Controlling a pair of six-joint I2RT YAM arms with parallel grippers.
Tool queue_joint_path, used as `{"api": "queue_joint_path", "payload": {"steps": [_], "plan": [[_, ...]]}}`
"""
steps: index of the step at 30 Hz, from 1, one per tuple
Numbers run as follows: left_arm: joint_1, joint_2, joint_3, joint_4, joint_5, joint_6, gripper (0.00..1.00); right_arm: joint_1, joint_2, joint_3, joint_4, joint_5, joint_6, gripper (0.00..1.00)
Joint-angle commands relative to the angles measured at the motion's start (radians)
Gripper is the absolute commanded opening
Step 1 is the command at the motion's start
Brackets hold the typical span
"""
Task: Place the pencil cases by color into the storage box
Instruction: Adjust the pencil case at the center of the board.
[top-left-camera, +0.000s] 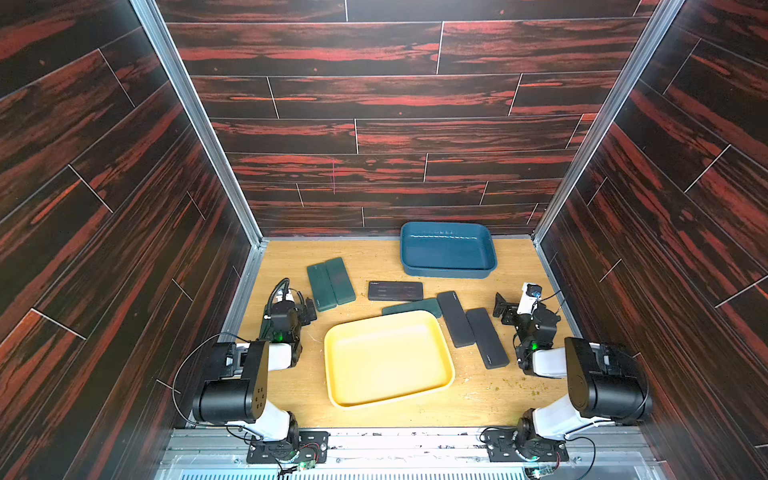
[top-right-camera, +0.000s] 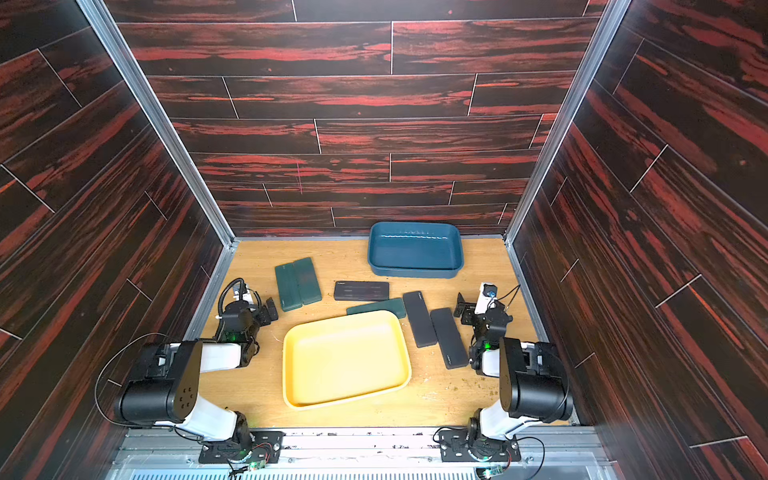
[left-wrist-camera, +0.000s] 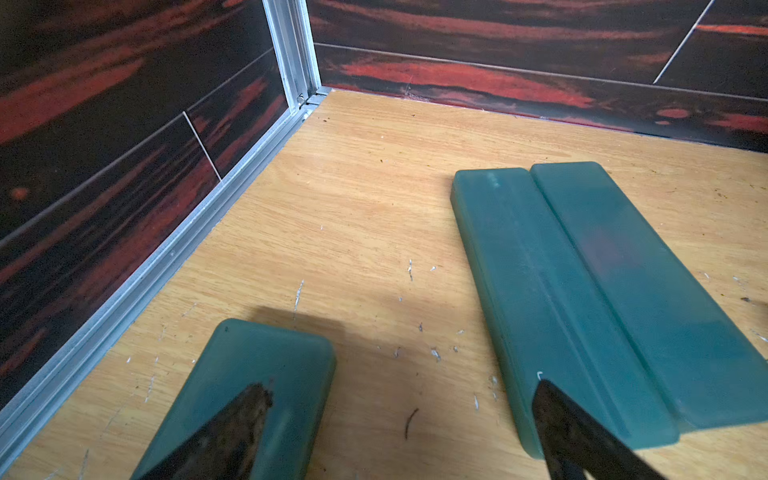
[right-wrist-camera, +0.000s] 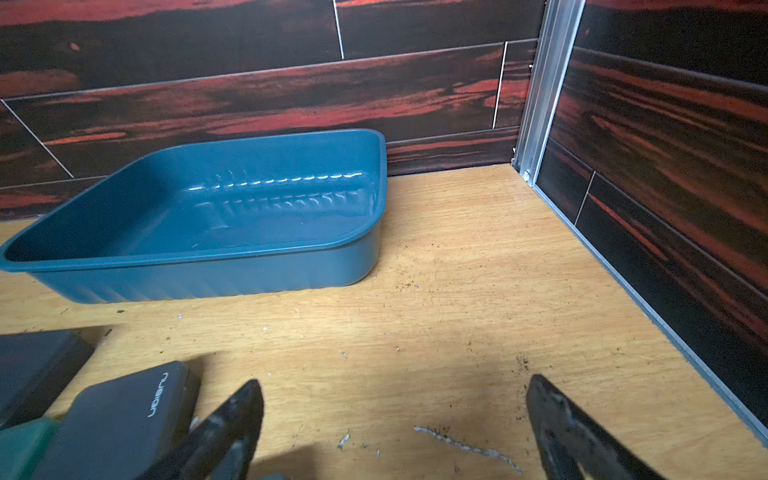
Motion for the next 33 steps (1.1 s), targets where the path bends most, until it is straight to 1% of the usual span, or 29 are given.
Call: {"api": "queue_joint_path", "payload": {"steps": [1,33], "plan": [[-0.003,-0.014,0.011,0.005,-0.006,0.008,1.00,0.006,0.005,-0.006,0.013,0.005,0.010,0.99],[-0.001,-0.013,0.021,-0.016,-0.015,-0.003,1.00,0.005,0.005,-0.004,0.011,0.003,0.011,0.99]]}}
